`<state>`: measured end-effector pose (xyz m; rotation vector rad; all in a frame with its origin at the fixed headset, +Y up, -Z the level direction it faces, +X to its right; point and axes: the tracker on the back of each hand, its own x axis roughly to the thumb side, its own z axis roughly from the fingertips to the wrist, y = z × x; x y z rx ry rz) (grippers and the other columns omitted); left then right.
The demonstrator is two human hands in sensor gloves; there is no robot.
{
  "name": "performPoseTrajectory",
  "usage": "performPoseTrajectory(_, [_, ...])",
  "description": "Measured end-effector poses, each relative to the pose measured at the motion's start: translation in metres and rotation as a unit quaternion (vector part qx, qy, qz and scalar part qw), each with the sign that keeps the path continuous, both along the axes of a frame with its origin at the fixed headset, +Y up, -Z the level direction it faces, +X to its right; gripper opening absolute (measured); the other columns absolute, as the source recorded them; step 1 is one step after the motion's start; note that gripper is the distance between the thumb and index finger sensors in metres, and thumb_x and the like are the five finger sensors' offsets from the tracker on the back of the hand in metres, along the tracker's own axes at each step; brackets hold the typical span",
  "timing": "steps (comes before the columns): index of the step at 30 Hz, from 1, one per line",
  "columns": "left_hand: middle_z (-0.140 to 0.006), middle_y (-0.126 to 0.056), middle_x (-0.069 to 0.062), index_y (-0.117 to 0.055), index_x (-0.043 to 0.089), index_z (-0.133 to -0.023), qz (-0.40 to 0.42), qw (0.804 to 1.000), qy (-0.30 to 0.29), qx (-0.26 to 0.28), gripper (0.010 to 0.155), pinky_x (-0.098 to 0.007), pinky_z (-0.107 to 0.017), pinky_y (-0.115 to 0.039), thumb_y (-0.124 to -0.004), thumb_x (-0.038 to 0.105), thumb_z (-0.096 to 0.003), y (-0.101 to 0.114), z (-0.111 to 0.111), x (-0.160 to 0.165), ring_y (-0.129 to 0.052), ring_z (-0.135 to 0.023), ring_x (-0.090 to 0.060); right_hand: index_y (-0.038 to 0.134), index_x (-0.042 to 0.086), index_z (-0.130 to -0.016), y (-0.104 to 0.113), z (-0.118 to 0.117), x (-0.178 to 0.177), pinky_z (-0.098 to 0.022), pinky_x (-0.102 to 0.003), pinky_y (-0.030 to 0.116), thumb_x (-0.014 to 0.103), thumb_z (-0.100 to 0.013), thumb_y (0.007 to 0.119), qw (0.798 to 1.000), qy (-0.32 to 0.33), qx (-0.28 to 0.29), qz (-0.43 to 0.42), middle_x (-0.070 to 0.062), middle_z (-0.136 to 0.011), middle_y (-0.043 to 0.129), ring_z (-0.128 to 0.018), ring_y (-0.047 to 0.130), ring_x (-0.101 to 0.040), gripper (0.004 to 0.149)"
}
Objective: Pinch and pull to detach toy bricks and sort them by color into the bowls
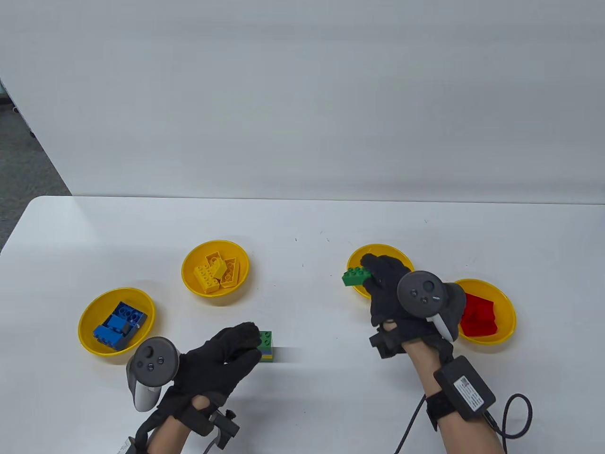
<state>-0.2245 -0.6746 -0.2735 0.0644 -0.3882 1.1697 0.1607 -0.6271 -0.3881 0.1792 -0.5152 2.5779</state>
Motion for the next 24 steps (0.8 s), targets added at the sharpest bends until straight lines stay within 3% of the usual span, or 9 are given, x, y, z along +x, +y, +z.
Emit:
performPoseTrajectory(3, [-0.092,-0.089,-0.022,-0.078,0.014,-0.098,0.001,1.0,0.019,0.004,0.061,-0.056,-0.051,-0.087,-0.093,0.044,-0.0473,0.002,-0.002,-0.01,-0.102,-0.069,-0.042,0.088,0.015,-0.085,-0.013,-0.032,0.009,-0.045,-0.066,0.077,0.025,-0.037,0.087,0.996,-0.066,-0.009,0.059,-0.021,-0.085,0.089,-0.062,0.097,-0.044,0.05])
performPoseTrajectory(6, [-0.092,-0.089,-0.021,-0.078,0.014,-0.098,-0.008,0.999,0.042,0.007,0.061,-0.056,-0.051,-0.086,-0.092,0.044,-0.0473,0.003,-0.005,-0.02,-0.101,-0.069,-0.042,0.089,0.014,-0.084,-0.028,-0.057,0.022,-0.045,-0.066,0.077,0.027,-0.036,0.088,0.99,-0.127,-0.024,0.059,-0.02,-0.084,0.091,-0.061,0.098,-0.044,0.05])
performPoseTrajectory(13, [-0.092,-0.088,-0.022,-0.078,0.014,-0.098,-0.016,0.997,0.07,-0.009,0.06,-0.057,-0.051,-0.086,-0.092,0.044,-0.0473,-0.005,-0.012,-0.034,-0.101,-0.069,-0.042,0.088,0.012,-0.086,-0.055,-0.08,0.038,-0.044,-0.067,0.077,0.031,-0.038,0.087,0.981,-0.186,-0.053,0.015,-0.022,-0.083,0.092,-0.061,0.098,-0.046,0.051])
performPoseTrajectory(17, [-0.093,-0.087,-0.022,-0.078,0.014,-0.098,-0.022,0.996,0.081,-0.016,0.061,-0.057,-0.052,-0.085,-0.092,0.044,-0.0474,-0.008,-0.014,-0.037,-0.1,-0.071,-0.043,0.086,0.016,-0.089,-0.059,-0.078,0.038,-0.047,-0.067,0.075,0.038,-0.04,0.08,0.975,-0.167,-0.136,0.058,-0.026,-0.092,0.083,-0.069,0.093,-0.048,0.054])
performPoseTrajectory(21, [-0.105,-0.073,-0.024,-0.068,0.016,-0.105,-0.067,0.994,0.084,-0.024,0.068,-0.062,-0.059,-0.077,-0.092,0.045,-0.0476,-0.012,-0.016,-0.033,-0.086,-0.086,-0.049,0.088,0.012,-0.086,-0.038,-0.056,0.039,-0.046,-0.067,0.075,0.035,-0.041,0.079,0.988,-0.127,-0.087,0.013,-0.028,-0.091,0.082,-0.068,0.091,-0.049,0.051])
performPoseTrajectory(24, [-0.118,-0.046,-0.021,-0.044,0.021,-0.113,-0.207,0.975,0.082,-0.023,0.085,-0.067,-0.07,-0.06,-0.09,0.05,-0.0476,-0.017,-0.017,-0.021,-0.059,-0.103,-0.055,0.089,0.01,-0.084,-0.025,-0.032,0.036,-0.046,-0.067,0.074,0.035,-0.041,0.079,0.994,-0.079,-0.071,-0.028,-0.028,-0.091,0.081,-0.068,0.091,-0.05,0.051])
